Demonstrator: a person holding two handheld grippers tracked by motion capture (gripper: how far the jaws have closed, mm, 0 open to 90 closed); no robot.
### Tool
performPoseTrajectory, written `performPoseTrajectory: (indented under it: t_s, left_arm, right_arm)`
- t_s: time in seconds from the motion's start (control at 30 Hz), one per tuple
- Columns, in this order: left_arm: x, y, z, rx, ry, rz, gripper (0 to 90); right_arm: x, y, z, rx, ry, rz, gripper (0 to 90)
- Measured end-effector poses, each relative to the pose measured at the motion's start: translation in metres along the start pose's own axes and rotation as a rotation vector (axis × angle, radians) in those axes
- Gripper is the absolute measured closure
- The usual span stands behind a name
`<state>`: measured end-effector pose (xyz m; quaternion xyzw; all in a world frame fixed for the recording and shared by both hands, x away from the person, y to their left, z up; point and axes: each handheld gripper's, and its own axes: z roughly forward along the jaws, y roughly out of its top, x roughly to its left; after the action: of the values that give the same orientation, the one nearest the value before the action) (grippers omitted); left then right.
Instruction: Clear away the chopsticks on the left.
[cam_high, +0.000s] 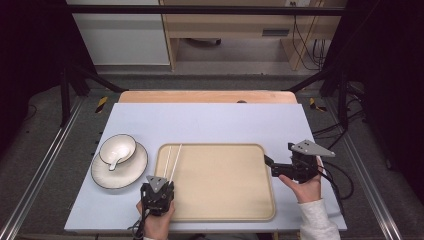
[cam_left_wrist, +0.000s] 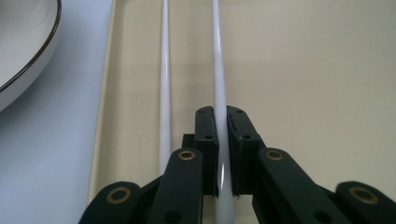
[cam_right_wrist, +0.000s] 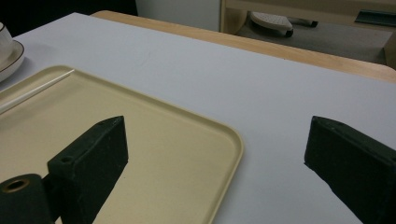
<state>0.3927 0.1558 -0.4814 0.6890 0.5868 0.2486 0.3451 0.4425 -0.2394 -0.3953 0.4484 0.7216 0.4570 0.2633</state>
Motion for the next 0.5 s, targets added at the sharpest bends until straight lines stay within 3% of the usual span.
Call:
performPoseTrajectory:
  t_s: [0.5]
  left_arm:
    - [-0.0003,0.0011,0.0008,0.003,-0.01,0.002,82.9]
  right_arm:
    - [0.0001,-0.0002,0.0004,0.001,-0.001,-0.002,6.5]
